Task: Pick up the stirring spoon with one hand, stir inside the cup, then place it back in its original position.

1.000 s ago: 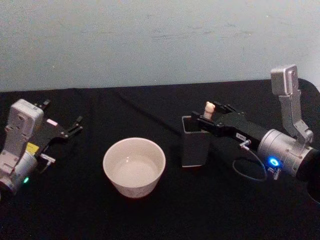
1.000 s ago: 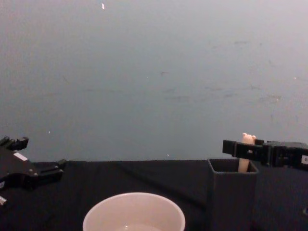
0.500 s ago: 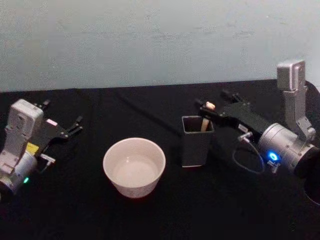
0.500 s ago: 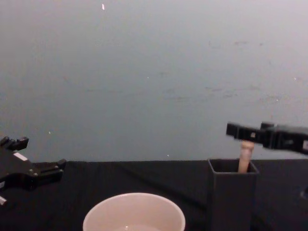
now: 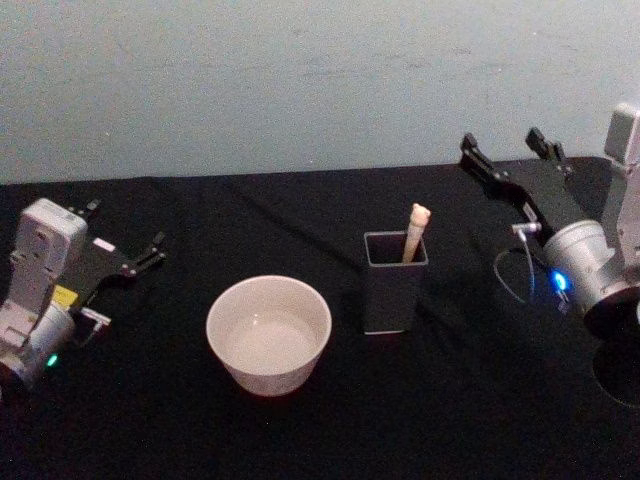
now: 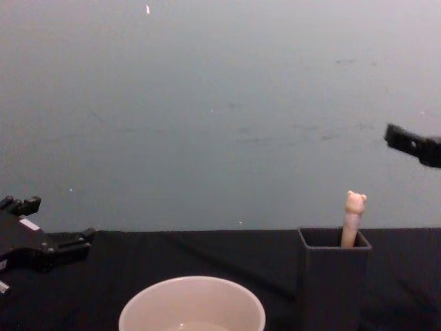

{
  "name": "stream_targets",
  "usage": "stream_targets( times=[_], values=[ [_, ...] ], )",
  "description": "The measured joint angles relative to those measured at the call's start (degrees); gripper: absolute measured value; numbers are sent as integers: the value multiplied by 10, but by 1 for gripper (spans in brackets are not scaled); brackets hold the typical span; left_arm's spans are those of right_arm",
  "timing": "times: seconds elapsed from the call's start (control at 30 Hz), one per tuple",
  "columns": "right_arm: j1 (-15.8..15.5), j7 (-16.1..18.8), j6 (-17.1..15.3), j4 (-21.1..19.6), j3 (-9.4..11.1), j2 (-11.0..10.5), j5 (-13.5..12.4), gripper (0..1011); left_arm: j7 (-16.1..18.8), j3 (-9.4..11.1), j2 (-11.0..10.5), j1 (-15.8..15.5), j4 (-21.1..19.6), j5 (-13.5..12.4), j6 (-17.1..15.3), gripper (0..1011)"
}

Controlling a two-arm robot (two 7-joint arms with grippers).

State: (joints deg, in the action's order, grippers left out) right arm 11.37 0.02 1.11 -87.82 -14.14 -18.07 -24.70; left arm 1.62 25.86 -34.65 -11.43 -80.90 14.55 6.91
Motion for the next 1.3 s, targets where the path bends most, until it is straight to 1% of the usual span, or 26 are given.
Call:
stream_targets(
  times=[0.03, 0.07, 0.1, 0.13, 0.23, 0.27, 0.33, 0.43, 0.57, 1.3],
  values=[
    [1, -8, 0, 12, 0, 0, 15, 1002, 0, 0, 0, 0, 0, 0, 0, 1001],
    [1, -11, 0, 18, -1, 0, 21, 1002, 0, 0, 0, 0, 0, 0, 0, 1001],
    [1, -14, 0, 28, -3, -1, 33, 1002, 0, 0, 0, 0, 0, 0, 0, 1002],
    [1, -14, 0, 28, -3, -1, 33, 1002, 0, 0, 0, 0, 0, 0, 0, 1001],
    [-4, -15, 0, 48, -8, -4, 55, 1002, 0, 0, 0, 0, 0, 0, 0, 1001],
    [-4, -15, 0, 48, -8, -4, 55, 1002, 0, 0, 0, 0, 0, 0, 0, 1001],
    [-9, -14, 1, 62, -10, -4, 67, 1002, 0, 0, 0, 0, 0, 0, 0, 1001],
    [-12, -12, 1, 71, -11, -1, 75, 1003, 0, 0, 0, 0, 0, 0, 0, 1001],
    [-12, -8, -2, 78, -8, 2, 80, 1002, 0, 0, 0, 0, 0, 0, 0, 1001],
    [-12, -8, -2, 76, -9, 0, 79, 1002, 0, 0, 0, 0, 0, 0, 0, 1001]
  ],
)
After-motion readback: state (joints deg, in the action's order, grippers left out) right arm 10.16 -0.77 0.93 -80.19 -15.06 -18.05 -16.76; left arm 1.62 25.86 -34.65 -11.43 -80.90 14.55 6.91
